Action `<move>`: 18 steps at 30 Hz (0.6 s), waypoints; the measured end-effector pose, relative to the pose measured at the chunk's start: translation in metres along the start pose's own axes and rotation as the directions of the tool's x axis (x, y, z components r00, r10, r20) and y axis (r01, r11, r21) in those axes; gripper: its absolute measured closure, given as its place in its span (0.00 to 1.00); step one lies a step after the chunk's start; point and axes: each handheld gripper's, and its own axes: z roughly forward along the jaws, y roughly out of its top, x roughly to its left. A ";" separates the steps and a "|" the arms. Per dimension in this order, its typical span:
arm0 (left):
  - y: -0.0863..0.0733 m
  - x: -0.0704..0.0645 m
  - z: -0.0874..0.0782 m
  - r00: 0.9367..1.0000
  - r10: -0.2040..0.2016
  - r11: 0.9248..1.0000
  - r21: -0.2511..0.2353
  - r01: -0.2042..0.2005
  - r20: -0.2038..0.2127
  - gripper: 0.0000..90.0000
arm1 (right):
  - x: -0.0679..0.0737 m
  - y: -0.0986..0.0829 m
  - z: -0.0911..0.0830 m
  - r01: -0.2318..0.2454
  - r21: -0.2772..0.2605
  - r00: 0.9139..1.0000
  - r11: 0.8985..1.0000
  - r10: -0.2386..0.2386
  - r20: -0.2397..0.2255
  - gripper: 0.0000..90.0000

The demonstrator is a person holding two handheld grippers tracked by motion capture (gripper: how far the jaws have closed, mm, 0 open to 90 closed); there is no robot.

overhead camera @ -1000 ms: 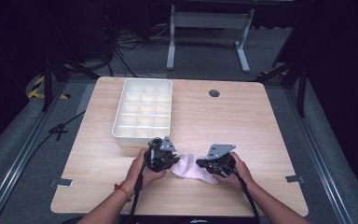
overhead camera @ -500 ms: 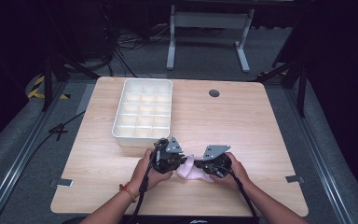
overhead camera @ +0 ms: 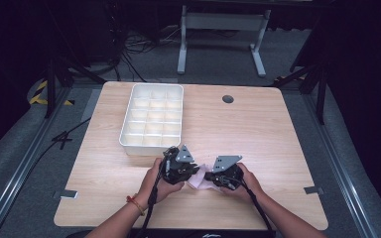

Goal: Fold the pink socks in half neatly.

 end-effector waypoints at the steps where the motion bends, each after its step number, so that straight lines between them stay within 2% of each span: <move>1: 0.000 0.000 0.001 1.000 0.004 1.000 0.003 -0.004 0.002 0.94 | 0.000 0.000 0.000 0.000 0.000 1.000 1.000 0.000 0.000 0.99; 7: -0.003 0.004 -0.001 1.000 -0.019 1.000 0.007 0.019 -0.006 0.94 | -0.001 0.001 -0.004 0.001 -0.010 1.000 1.000 -0.001 -0.006 0.97; 8: -0.003 0.005 -0.002 1.000 -0.009 1.000 0.011 0.009 -0.011 0.94 | -0.003 0.001 -0.007 0.001 -0.020 1.000 1.000 -0.001 -0.005 0.97; 9: -0.004 0.006 -0.004 1.000 -0.026 1.000 0.006 0.026 -0.016 0.94 | -0.006 0.000 -0.018 -0.007 -0.039 1.000 0.999 0.007 0.004 0.97; 12: -0.006 0.008 -0.005 0.999 -0.027 1.000 0.006 0.027 -0.020 0.94 | -0.015 -0.006 -0.036 -0.020 -0.054 0.999 0.998 0.021 0.029 0.97; 14: -0.006 0.010 -0.007 0.999 -0.029 1.000 0.006 0.029 -0.026 0.94 | -0.023 -0.012 -0.046 -0.025 -0.042 0.998 0.999 0.028 0.053 0.97; 18: -0.006 0.011 -0.006 0.999 -0.031 0.999 0.007 0.032 -0.022 0.94 | -0.037 -0.025 -0.058 -0.076 -0.033 0.996 0.997 0.078 0.042 0.97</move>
